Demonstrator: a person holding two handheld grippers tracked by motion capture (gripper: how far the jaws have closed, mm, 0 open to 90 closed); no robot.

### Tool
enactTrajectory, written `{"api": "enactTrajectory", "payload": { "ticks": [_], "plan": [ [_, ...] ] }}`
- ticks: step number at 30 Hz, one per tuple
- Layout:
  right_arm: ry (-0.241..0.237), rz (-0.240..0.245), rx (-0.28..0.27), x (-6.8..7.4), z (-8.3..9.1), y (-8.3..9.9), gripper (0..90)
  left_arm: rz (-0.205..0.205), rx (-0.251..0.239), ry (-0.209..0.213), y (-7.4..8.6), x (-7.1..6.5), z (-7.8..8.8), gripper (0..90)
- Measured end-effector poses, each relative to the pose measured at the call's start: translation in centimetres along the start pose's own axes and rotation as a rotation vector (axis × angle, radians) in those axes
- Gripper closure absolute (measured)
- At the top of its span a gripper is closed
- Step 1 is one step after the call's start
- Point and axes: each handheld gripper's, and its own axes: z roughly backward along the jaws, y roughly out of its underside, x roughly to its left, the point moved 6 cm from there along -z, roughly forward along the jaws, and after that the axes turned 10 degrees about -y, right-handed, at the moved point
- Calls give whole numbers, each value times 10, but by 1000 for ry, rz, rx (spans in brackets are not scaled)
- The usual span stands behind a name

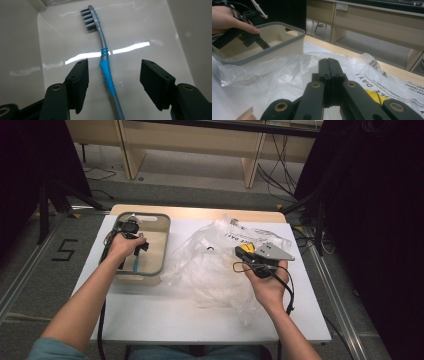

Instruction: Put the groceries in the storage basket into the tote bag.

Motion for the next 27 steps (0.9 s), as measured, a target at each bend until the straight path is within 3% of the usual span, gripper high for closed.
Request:
{"api": "enactTrajectory", "payload": {
  "ticks": [12,27],
  "plan": [
    [-3,-1,5,0,-1,0,900,7,38,1,3,3,-9,462],
    [-3,-1,3,0,0,0,900,-22,49,-11,3,0,-12,540]
  ]
}}
